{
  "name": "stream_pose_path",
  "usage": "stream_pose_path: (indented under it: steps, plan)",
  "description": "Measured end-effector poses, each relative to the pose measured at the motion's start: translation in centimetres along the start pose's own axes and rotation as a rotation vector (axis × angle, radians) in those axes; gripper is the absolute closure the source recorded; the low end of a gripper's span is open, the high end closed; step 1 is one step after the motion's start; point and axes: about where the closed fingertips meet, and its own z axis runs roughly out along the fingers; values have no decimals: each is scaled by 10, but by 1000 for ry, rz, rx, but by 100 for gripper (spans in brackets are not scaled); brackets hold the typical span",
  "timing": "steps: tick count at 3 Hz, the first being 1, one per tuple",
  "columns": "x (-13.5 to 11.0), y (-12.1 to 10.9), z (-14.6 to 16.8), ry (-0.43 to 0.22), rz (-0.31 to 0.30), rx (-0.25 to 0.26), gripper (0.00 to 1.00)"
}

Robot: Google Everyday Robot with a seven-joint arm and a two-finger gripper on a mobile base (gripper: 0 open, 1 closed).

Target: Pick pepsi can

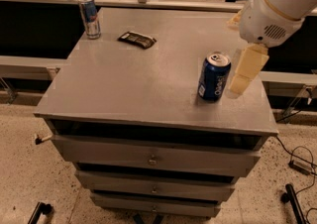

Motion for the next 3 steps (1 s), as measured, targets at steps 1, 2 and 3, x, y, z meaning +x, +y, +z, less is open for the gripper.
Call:
stream_pose_path:
  steps: [1, 2, 3]
  plan:
    - [-23, -12, 42, -27, -32, -60, 0]
    - [-22, -12, 42, -26, -30, -59, 0]
    - [-9, -11, 44, 0, 5, -48, 0]
